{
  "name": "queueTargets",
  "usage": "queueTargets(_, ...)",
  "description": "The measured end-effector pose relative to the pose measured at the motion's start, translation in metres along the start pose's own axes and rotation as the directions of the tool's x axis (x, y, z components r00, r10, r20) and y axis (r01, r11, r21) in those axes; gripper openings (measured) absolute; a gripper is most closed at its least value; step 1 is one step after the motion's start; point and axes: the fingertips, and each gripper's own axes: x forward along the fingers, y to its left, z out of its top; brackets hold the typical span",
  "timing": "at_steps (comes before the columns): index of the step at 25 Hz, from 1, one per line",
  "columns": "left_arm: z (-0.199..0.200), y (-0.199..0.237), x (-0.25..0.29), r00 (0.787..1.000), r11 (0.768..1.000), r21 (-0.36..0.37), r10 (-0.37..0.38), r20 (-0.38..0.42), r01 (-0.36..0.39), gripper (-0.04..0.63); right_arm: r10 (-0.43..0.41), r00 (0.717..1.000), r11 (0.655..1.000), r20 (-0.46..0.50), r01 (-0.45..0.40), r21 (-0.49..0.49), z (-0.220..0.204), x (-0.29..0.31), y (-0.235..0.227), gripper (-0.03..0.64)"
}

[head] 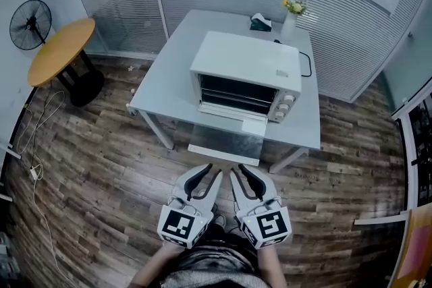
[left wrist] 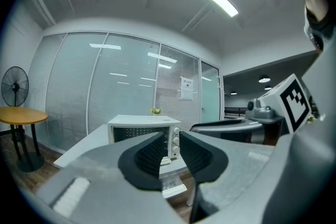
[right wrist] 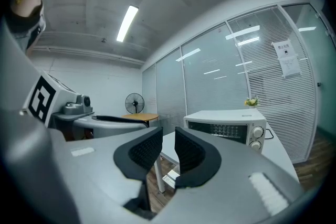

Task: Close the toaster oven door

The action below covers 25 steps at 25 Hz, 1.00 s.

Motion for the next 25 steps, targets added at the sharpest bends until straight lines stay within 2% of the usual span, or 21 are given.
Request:
queueTargets(10,0.005,0.026,0.027,0.997,0.997,0.001,-0.077,0.005,0.077,0.089,-0.049,0.999,0.999,-0.010,0.048,-0.015,0.005,0.037,-0.009,0.074)
queueTargets(16,0.004,0.050,0.052,0.990,0.990,0.030,-0.141,0.015,0.140,0.089,-0.095,0.995,0.995,-0.020,0.094,-0.018,0.007,0.065,-0.021,0.074)
queueTargets(21,0.005,0.068,0.073,0.984,0.984,0.012,-0.180,0.006,0.180,0.089,-0.139,0.990,0.990,-0.023,0.139,-0.014,0.008,0.089,-0.035,0.074)
queueTargets(23,0.006,0.075,0.081,0.982,0.982,-0.022,-0.189,0.008,0.190,0.089,-0.153,0.988,0.988,-0.020,0.153,-0.014,0.009,0.099,-0.039,0.074)
queueTargets(25,0.005,0.084,0.088,0.979,0.979,-0.016,-0.205,0.007,0.205,0.089,-0.168,0.986,0.986,-0.017,0.168,-0.015,0.008,0.109,-0.042,0.074)
